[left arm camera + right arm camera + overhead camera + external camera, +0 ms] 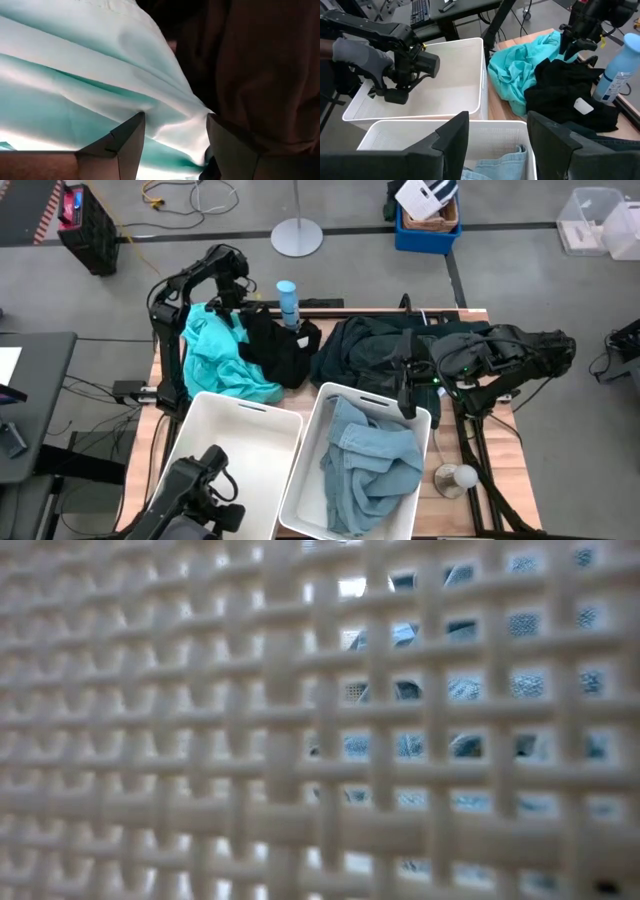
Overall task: Sort clothes
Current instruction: Put the light blue shorts into the right white bin
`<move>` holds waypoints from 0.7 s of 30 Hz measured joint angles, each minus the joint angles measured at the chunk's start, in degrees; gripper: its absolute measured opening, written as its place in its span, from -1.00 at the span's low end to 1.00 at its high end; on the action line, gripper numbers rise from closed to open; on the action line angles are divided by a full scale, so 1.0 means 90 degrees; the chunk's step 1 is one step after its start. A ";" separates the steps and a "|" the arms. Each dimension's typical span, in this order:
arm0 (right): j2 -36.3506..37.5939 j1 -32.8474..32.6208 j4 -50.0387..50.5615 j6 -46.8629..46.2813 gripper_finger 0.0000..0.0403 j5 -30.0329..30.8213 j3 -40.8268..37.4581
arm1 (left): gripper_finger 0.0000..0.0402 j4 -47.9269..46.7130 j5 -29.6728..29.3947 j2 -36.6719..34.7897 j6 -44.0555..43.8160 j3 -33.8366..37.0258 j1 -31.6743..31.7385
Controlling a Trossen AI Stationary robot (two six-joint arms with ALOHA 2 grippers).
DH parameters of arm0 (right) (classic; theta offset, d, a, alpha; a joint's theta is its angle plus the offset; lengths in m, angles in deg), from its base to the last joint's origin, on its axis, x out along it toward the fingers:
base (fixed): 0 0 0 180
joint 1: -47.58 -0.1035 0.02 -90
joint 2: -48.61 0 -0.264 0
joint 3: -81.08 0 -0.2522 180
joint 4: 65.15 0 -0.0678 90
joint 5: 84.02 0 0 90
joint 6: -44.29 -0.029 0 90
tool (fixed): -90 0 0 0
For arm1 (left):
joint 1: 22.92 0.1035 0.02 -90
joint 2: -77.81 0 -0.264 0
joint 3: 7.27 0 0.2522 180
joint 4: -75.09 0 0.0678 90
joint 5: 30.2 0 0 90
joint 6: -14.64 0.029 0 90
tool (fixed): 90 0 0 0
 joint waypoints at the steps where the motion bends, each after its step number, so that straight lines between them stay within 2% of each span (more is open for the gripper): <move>1: 0.0000 0.0000 0.0002 0.0005 0.09 0.0000 0.0000 | 0.03 0.0000 0.0009 0.0001 0.0001 0.0000 -0.0002; 4: 0.0000 -0.0016 0.0002 0.0005 0.09 0.0000 0.0002 | 0.00 -0.0003 -0.0028 0.0095 -0.0003 0.0000 -0.0005; 7: 0.0000 -0.0027 0.0002 -0.0007 0.09 0.0000 0.0001 | -0.10 -0.0006 -0.0142 0.0191 0.0009 0.0081 -0.0043; 21: 0.0000 -0.0046 0.0109 0.0032 0.09 0.0000 0.0001 | -0.94 0.0000 0.0185 0.0214 0.0135 0.0107 -0.0063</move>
